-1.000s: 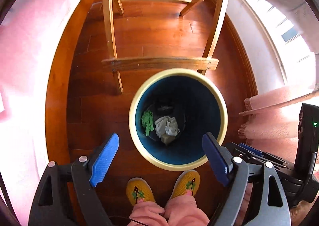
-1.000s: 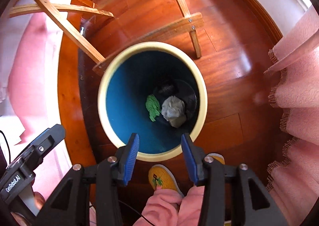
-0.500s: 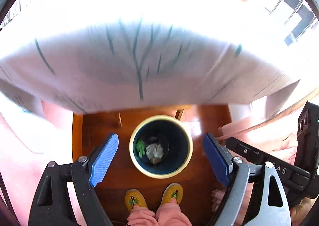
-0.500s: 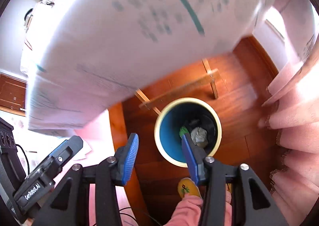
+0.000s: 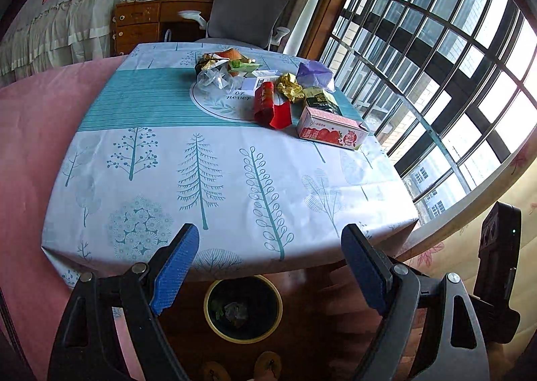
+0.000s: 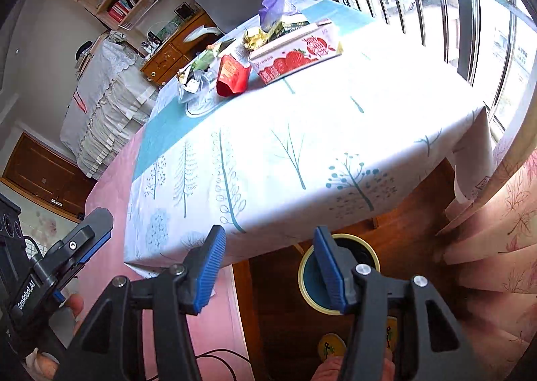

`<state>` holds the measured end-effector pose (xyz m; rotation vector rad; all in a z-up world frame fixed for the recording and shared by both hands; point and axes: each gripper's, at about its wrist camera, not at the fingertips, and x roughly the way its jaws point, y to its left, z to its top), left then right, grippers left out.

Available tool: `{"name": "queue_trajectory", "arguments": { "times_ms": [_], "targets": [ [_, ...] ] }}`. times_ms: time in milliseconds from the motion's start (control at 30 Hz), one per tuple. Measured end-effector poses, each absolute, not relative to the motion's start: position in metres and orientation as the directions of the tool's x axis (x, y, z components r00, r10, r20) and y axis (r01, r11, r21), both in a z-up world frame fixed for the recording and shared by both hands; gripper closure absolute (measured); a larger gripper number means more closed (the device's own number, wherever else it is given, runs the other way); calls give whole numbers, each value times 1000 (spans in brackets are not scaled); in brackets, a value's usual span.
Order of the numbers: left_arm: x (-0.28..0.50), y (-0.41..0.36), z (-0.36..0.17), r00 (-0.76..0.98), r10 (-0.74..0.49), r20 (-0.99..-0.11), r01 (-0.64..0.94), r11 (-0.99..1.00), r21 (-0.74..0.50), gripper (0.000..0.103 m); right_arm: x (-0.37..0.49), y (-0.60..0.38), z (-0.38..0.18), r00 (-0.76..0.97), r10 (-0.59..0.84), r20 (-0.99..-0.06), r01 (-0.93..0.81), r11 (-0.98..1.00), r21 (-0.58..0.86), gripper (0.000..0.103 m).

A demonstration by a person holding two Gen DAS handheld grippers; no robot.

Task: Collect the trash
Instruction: 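Raise both tools back toward the table trash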

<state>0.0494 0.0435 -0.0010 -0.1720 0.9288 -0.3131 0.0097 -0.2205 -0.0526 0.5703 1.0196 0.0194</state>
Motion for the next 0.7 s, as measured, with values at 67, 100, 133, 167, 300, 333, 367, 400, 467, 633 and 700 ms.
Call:
{"name": "queue_trajectory", "arguments": {
  "times_ms": [67, 100, 133, 167, 300, 333, 367, 400, 467, 633, 700],
  "targets": [
    [50, 45, 14, 558, -352, -752, 218, 936, -276, 18, 14, -222, -32, 566, 260, -782, 231, 861, 453, 47],
    [50, 47, 21, 558, -354, -751, 230, 935, -271, 18, 17, -222, -22, 578, 249, -777, 225, 867, 445, 47],
    [51, 48, 24, 557, -353, -752, 237, 935, -263, 18, 20, -222, -12, 589, 239, -772, 218, 873, 437, 47],
    [53, 49, 28, 553, -351, -755, 243, 935, -257, 18, 23, -222, -4, 599, 231, -767, 212, 877, 430, 47],
    [59, 53, 39, 548, -358, -756, 261, 932, -252, 18, 32, -222, 26, 640, 201, -742, 187, 896, 404, 47],
    [63, 54, 40, 546, -353, -760, 260, 934, -247, 18, 36, -222, 30, 647, 191, -738, 181, 902, 392, 47],
    [68, 56, 41, 541, -355, -763, 259, 933, -250, 18, 40, -220, 36, 653, 180, -736, 177, 908, 379, 47],
    [73, 57, 42, 539, -354, -765, 255, 933, -253, 18, 43, -220, 38, 658, 171, -733, 172, 914, 368, 47],
    [84, 60, 45, 556, -335, -761, 239, 941, -240, 18, 51, -220, 44, 668, 158, -728, 161, 923, 348, 47],
    [120, 61, 51, 581, -312, -751, 223, 949, -221, 18, 79, -224, 46, 660, 136, -739, 121, 952, 283, 47],
    [137, 56, 49, 581, -311, -752, 225, 949, -219, 18, 94, -226, 43, 648, 134, -750, 93, 963, 252, 47]
  ]
}}
